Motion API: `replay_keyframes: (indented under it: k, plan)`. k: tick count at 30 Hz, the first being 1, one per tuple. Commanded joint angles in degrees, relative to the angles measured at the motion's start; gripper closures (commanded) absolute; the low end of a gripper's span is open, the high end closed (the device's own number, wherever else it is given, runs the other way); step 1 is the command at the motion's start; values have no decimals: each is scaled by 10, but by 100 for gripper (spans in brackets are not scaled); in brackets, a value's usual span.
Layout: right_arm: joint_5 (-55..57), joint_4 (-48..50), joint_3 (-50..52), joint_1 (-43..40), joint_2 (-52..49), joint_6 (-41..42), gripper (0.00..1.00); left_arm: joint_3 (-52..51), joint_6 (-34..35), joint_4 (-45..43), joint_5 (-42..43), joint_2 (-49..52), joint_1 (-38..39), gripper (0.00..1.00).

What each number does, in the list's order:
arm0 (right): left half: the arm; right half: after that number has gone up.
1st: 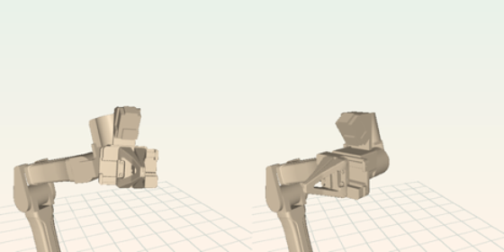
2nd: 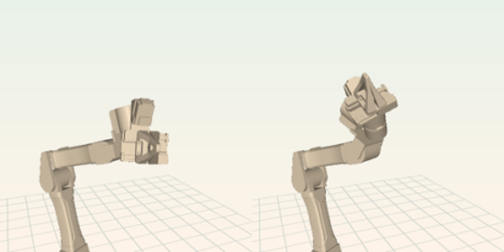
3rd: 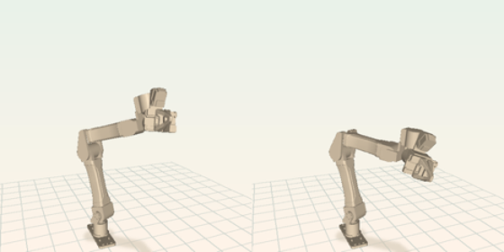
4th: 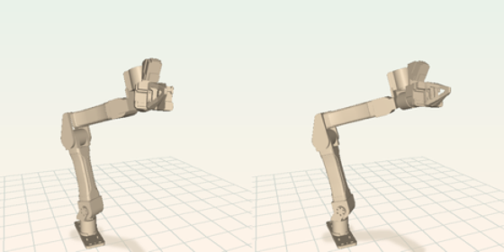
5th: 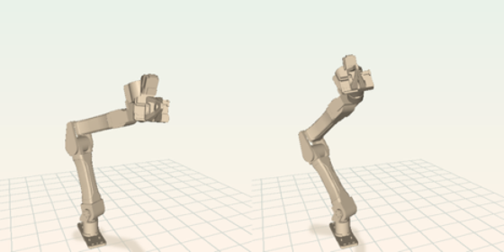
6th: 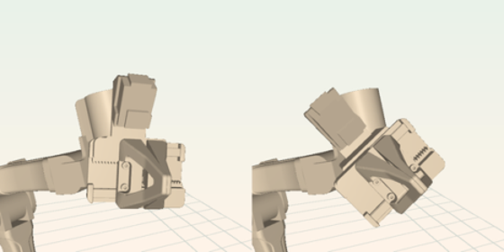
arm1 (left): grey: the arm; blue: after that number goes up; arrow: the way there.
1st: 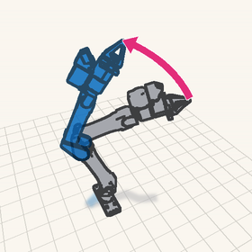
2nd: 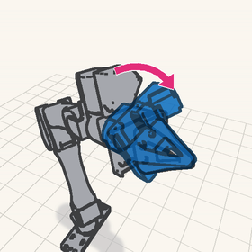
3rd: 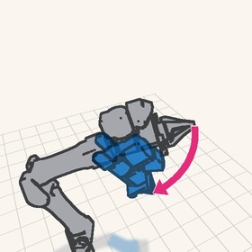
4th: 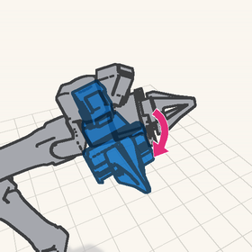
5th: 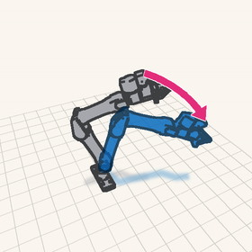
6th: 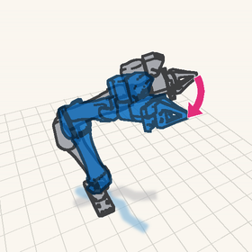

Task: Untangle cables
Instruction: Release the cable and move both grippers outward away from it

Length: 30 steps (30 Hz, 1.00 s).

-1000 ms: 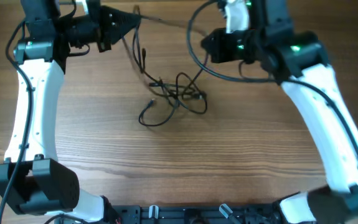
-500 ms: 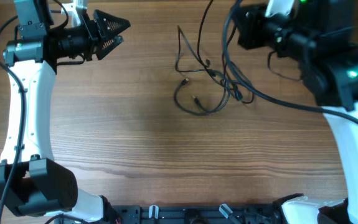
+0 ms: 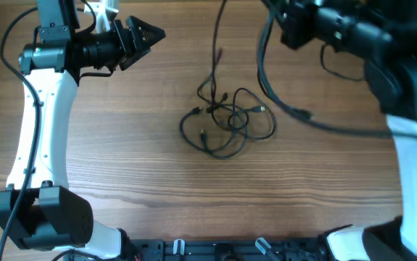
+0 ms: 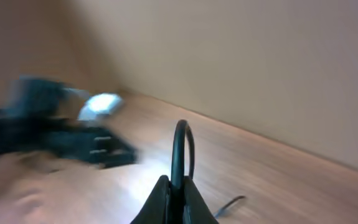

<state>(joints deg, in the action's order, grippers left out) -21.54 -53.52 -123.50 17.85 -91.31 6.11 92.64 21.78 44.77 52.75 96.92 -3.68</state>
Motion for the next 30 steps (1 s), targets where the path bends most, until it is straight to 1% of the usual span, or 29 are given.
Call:
replay_keyframes:
  k: [1,3,6,8,11,13,15,16,20,23,25,26,28,30]
  plan:
    - [221,11,-3,1,-10,3,96,9,-21,-1,-8,-14,2,20]
    - [189,35,-4,1,0,-2,96,9,-21,-1,-8,-14,2,20]
    - [82,93,-4,1,31,-1,96,9,-21,-1,-8,-14,2,20]
    - [35,127,-4,1,57,4,96,9,-21,1,-8,-14,2,19]
    - [21,181,-4,1,104,33,96,7,-21,4,-8,-13,8,18]
    - [21,214,-4,1,136,35,96,5,-26,3,-13,-13,17,17]
    - [22,249,-4,1,177,31,96,5,-50,3,-15,-13,29,17]
    - [46,261,-4,1,209,28,96,5,-51,3,-29,-13,44,17]
    - [96,238,-4,1,232,29,96,5,-51,-2,-48,-13,66,15]
    - [95,200,-4,1,208,30,95,5,-51,-4,-60,-13,76,15]
    - [115,171,-4,1,168,30,96,5,-51,-3,-60,-13,76,18]
    - [133,170,-4,1,155,29,96,5,-51,-3,-60,-13,76,18]
    - [210,186,-4,1,127,27,96,5,-51,-3,-66,-13,76,18]
    - [293,232,-4,1,104,-19,96,5,-50,-3,-75,-13,76,18]
